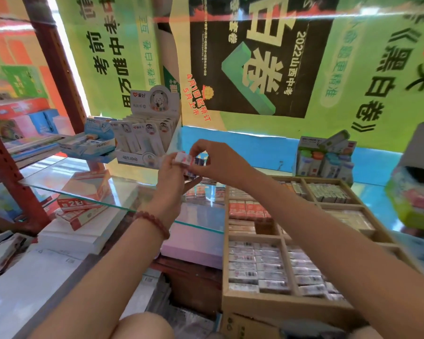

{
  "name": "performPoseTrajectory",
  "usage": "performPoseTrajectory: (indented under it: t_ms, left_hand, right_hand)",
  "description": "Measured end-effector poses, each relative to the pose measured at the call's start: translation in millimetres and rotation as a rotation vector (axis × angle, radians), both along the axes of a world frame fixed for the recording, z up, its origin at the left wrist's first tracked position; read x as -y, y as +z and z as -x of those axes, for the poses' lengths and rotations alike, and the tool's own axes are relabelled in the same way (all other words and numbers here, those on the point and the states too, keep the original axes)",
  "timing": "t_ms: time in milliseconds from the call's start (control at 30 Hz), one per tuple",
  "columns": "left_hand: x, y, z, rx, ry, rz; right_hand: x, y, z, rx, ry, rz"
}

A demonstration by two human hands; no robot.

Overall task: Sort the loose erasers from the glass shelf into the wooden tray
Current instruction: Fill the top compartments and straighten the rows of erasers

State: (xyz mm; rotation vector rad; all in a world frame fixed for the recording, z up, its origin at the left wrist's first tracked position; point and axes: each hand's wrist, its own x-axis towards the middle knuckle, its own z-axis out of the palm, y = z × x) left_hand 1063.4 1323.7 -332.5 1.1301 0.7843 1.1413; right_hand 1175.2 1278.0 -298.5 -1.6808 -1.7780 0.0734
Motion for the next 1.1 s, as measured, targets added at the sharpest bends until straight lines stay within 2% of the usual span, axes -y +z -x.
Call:
performPoseTrajectory:
  t_ms: [233,367,500,633,733,833,967,1033,1100]
  left_hand:
    - [63,16,-77,0.163,-0.200,0.204]
    - [99,17,-120,-0.092,-0.272,-0.050]
    - [121,12,-153,-0.152,-0.284,-0.065]
    - [126,-4,-175,-0.296,-0.339,-0.146]
    - [128,-15,-187,-0.309,-0.418,-0.173]
    - [130,-20,-203,-0.309,-0.453,-0.119]
    - [131,-18,-212,-0.257,-0.469,-0.074]
    - [130,-18,-207,-0.333,-0.494,-0.178]
    - [131,-21,-199,-0.479,-0.528,-0.378]
  right_hand:
    - [78,3,-52,-0.009,-0.208,0.008]
    - [120,0,-91,-0.056,-0.317,0.002]
    - [148,-7,-120,0.028,-0.413,0.042]
    - [159,-15,-138,0.091,-0.466,0.091]
    - [166,-13,-153,0.068,-0.452,0.155]
    - [172,-12,-165,0.060,-0.468,0.212]
    - [170,-14,-164,0.152,-0.523,0.142]
    - [171,-16,-166,0.136,-0.514,0.129]
    - [175,-18,-175,0.112,-0.506,0.169]
